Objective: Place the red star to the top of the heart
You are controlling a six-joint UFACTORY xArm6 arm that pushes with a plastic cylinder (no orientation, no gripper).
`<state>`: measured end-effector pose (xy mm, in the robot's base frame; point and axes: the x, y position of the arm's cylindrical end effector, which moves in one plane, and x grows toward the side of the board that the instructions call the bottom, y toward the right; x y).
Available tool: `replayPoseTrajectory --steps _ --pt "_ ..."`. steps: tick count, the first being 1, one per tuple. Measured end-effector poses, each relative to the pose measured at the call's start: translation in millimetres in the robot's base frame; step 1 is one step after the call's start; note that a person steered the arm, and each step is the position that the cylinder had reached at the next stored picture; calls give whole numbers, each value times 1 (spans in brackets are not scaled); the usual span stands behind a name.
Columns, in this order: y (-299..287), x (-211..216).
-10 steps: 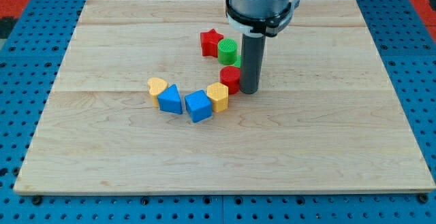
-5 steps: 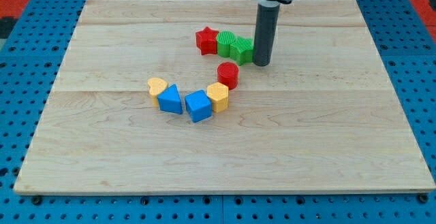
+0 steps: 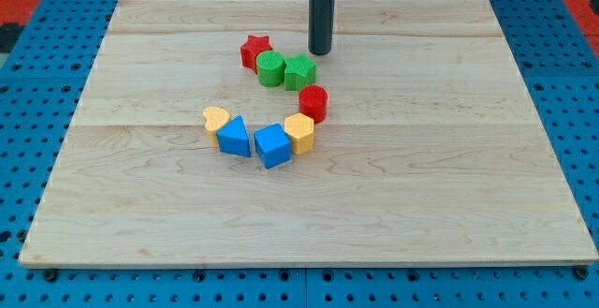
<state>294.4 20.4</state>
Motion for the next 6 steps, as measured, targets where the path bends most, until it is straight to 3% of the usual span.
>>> replayPoseTrajectory --steps 3,4,6 --pt "-113 21" --pt "-118 8" --pt "-121 54"
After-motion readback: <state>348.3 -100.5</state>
